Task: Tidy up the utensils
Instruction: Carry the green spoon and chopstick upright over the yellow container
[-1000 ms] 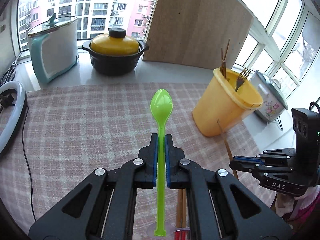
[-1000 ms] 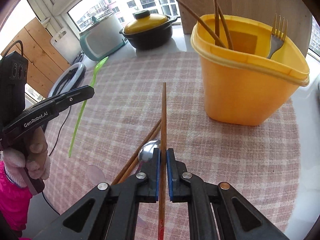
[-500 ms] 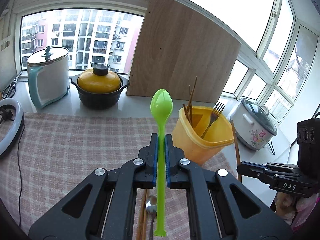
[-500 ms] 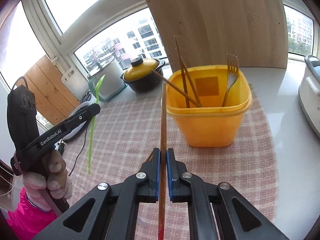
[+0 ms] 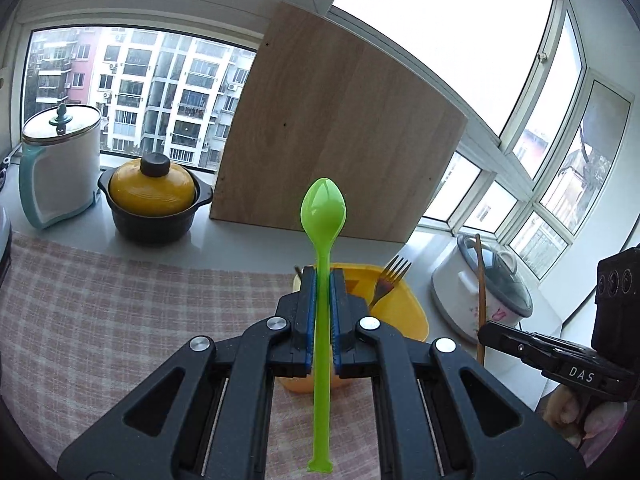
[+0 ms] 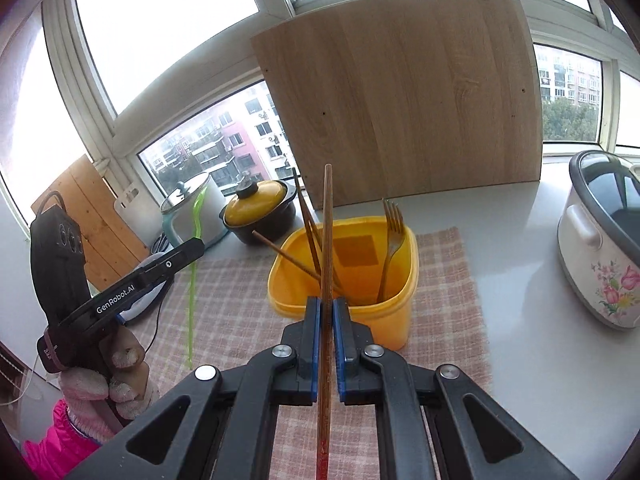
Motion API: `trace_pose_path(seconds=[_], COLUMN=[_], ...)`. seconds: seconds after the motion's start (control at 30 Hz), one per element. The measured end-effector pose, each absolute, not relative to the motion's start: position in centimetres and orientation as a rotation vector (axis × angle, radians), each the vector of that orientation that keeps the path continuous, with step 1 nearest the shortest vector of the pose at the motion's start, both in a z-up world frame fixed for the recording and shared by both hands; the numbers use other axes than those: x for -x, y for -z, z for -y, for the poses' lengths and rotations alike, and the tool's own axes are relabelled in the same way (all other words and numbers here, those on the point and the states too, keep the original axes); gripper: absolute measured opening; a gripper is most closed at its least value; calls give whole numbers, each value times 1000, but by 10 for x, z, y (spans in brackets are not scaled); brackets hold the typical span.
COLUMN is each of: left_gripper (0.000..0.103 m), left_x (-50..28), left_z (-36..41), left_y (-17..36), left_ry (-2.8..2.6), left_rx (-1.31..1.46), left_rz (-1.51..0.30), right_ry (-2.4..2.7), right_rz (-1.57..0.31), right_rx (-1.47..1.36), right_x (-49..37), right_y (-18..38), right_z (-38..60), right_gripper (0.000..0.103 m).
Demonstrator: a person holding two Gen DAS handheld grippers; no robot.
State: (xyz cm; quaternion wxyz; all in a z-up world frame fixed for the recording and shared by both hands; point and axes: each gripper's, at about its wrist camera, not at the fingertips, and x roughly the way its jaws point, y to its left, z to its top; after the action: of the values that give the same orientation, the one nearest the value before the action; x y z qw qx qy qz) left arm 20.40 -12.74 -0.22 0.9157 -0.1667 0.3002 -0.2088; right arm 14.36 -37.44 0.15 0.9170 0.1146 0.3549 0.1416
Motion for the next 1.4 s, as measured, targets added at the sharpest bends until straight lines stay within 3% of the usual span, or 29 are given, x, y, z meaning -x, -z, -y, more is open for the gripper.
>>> trace_pose_path(seconds=[0.53,1.4], left_gripper=[4,4], left_x=[-252,-259], left_z=[177,218], left_y=[-6,19], left_ry=[359,327], left_rx=[362,238], left_rz=[-517,-510], right_ry=[-269,-245], right_rz=[-614,-638], right_rx=[-270,-288], right_x=[-208,-272], right_y=[-29,8], right_z=[405,395], right_gripper=[4,4])
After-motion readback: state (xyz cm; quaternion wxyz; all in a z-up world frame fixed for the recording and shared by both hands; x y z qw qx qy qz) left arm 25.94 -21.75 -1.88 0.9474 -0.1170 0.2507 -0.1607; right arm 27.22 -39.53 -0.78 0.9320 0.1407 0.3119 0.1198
